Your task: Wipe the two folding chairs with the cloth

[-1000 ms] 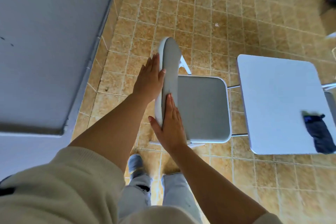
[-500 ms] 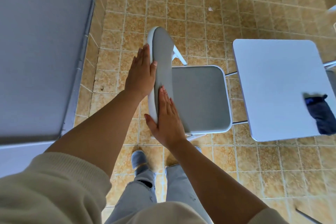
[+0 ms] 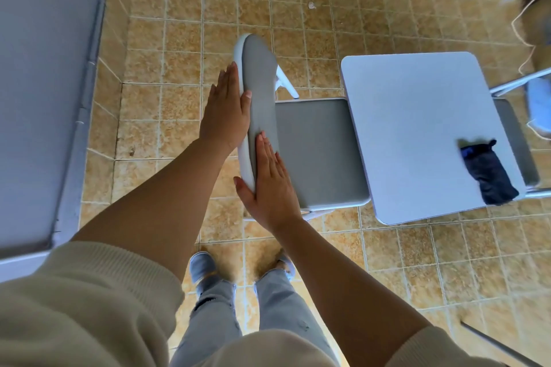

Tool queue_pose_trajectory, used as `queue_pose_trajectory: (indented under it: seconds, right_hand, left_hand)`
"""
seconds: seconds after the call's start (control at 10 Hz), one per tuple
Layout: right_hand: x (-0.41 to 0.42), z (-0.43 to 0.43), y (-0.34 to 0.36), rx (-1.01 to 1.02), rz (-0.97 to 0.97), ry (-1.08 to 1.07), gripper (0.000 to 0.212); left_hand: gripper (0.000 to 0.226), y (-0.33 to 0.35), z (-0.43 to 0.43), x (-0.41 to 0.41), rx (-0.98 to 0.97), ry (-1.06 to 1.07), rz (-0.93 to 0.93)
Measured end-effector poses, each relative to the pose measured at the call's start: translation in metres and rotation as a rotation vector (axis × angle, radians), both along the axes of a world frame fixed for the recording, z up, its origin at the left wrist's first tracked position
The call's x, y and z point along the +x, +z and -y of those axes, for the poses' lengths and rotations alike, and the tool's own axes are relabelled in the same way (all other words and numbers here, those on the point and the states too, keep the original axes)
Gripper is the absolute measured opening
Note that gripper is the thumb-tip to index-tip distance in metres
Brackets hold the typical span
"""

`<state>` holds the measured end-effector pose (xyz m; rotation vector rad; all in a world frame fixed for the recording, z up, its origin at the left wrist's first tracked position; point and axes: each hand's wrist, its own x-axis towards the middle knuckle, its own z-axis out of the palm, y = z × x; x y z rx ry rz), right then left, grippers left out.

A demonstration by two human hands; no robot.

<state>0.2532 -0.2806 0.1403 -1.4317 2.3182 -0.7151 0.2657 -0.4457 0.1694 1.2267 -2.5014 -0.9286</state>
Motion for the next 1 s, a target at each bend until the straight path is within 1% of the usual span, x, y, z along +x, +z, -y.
queue_pose_trajectory:
  seconds: [0.4,0.5,0.6,0.7,0.8,1.0]
  right_hand:
    - [-0.103,-0.050,-0.005,-0.006,-0.017,-0.077,0.077]
    - [-0.118,-0.057,-0.005,0.007,-0.026,-0.038,0.080]
    - [-0.117,-0.057,-0.004,0.016,-0.009,-0.026,0.081]
    - [-0.117,-0.059,-0.002,0.040,0.025,-0.024,0.082]
    - [-0.118,-0.062,0.002,0.058,0.047,-0.008,0.082]
    - [-0.135,-0.071,0.021,0.062,-0.033,-0.004,0.074]
  left_hand:
    - [0.056,-0.007,-0.047,-0.111,-0.021,-0.064,-0.023]
    - [0.056,-0.009,-0.055,-0.124,-0.051,-0.056,-0.017]
    - [0.056,-0.009,-0.054,-0.123,-0.090,-0.057,0.026]
    - [0.055,-0.004,-0.061,-0.119,-0.178,-0.053,0.106]
    - [0.055,-0.002,-0.070,-0.113,-0.205,-0.073,0.142]
    - [0.055,0.008,-0.072,-0.072,-0.294,-0.057,0.220]
